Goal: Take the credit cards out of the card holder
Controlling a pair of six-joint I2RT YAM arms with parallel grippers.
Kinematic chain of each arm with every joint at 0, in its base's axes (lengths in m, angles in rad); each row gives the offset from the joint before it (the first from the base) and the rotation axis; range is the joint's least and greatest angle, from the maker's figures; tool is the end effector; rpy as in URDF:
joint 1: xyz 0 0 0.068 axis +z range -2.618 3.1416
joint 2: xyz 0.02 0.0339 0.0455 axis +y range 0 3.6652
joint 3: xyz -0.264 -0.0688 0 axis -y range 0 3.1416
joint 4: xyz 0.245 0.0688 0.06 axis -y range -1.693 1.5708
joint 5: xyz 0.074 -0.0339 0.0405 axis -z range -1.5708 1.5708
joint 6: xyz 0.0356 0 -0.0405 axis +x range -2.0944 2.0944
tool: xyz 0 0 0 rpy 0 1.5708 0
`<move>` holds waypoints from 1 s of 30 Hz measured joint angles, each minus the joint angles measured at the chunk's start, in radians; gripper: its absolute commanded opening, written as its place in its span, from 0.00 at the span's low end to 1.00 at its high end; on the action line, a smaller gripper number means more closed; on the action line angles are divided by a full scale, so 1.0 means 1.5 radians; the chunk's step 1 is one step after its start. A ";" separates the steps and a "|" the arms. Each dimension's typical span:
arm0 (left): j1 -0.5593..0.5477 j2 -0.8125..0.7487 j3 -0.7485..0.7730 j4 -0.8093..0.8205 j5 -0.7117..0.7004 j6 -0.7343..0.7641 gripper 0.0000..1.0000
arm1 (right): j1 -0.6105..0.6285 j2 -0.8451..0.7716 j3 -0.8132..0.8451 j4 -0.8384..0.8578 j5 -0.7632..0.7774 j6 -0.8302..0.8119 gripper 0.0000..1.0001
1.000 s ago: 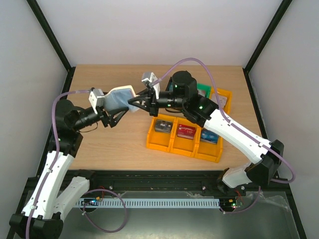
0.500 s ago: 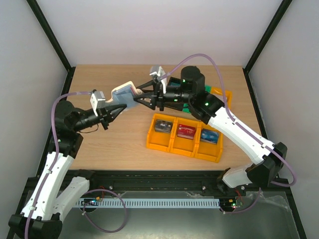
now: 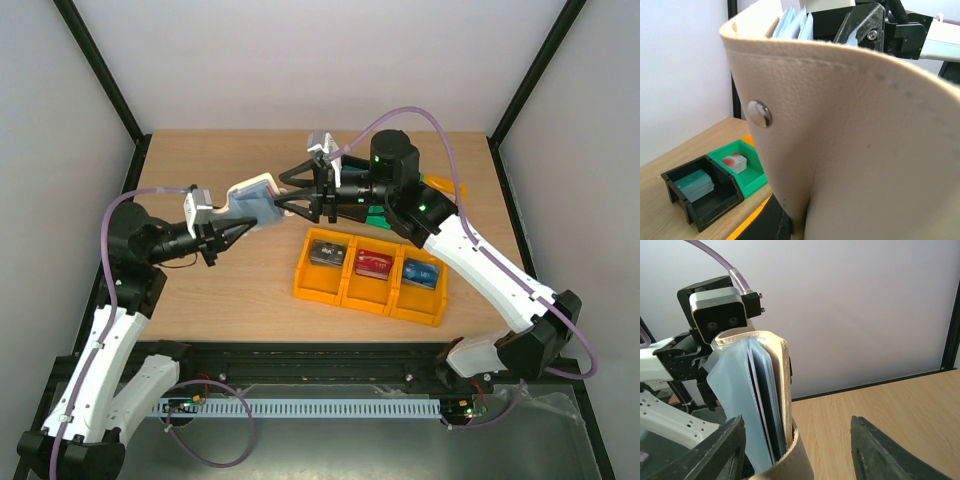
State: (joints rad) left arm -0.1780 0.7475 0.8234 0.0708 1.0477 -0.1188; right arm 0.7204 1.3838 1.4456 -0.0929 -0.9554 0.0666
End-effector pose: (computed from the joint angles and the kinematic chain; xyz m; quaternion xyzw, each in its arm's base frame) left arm 0.1490 -0.0581 0.3848 0.3953 0.5543 -0.4202 0.6000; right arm 0.2110 0.2239 0.4450 -0.5078 0.5011 0.5419 0.4443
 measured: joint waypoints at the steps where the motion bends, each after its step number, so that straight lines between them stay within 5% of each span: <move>1: 0.000 0.000 0.000 0.000 0.001 0.002 0.02 | 0.000 0.000 0.000 0.000 0.000 0.001 0.49; 4: 0.000 0.000 0.000 -0.001 0.008 0.008 0.02 | 0.001 0.001 0.001 0.000 0.005 0.002 0.44; 23: 0.007 0.000 0.000 -0.026 0.020 0.045 0.02 | 0.021 0.033 0.049 -0.062 0.017 -0.036 0.73; 30: 0.005 0.000 0.000 -0.026 0.020 0.047 0.02 | 0.036 0.033 0.057 -0.120 0.004 -0.078 0.73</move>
State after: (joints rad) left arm -0.1699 0.7479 0.8234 0.0315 1.0771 -0.0486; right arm 0.7750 1.4330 1.5307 -0.2722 -0.9493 -0.0502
